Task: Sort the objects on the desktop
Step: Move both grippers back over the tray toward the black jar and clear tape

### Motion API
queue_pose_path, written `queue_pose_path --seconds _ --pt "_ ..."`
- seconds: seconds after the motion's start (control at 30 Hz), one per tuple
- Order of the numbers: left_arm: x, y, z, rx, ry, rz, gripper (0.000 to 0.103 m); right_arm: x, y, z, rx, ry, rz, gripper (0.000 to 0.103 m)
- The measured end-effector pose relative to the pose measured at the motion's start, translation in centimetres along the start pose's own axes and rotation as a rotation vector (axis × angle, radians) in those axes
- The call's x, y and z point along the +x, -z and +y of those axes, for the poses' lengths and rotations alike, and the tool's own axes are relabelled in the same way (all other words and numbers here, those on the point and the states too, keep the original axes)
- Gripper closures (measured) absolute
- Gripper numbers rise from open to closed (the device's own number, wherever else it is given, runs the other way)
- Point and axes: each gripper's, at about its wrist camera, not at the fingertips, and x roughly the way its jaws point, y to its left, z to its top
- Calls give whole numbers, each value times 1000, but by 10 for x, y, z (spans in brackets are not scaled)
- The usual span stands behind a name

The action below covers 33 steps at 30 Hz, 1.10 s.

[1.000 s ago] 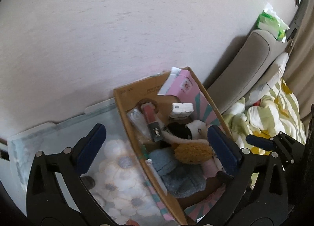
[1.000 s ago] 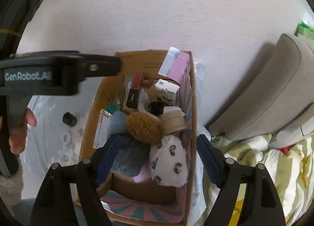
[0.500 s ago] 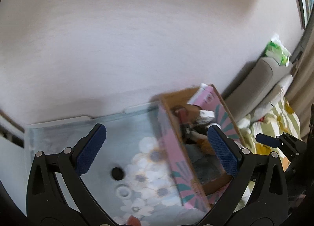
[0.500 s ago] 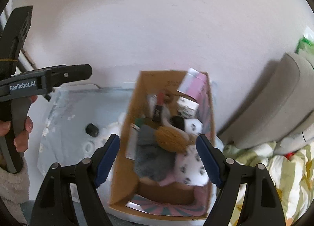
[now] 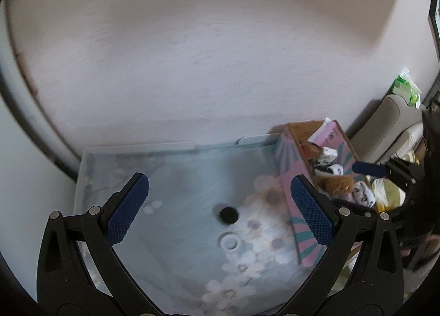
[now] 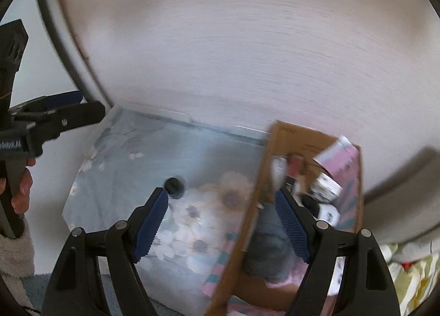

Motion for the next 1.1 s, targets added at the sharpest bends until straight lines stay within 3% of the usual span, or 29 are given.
queue_pose_path --seconds 0.23,0.4,0.63,0.87,1.1 --pt "4 44 13 27 5 34 0 27 -17 28 -125 -60 46 26" --pt "38 87 6 60 46 80 2 66 -21 42 -253 -111 136 26" --pt "98 142 6 15 125 115 9 139 -11 61 -432 -213 271 32" --pt "132 161 8 -6 142 127 14 184 1 77 -526 -233 366 40" --pt "147 162 2 17 134 143 31 200 1 82 -540 -250 420 54"
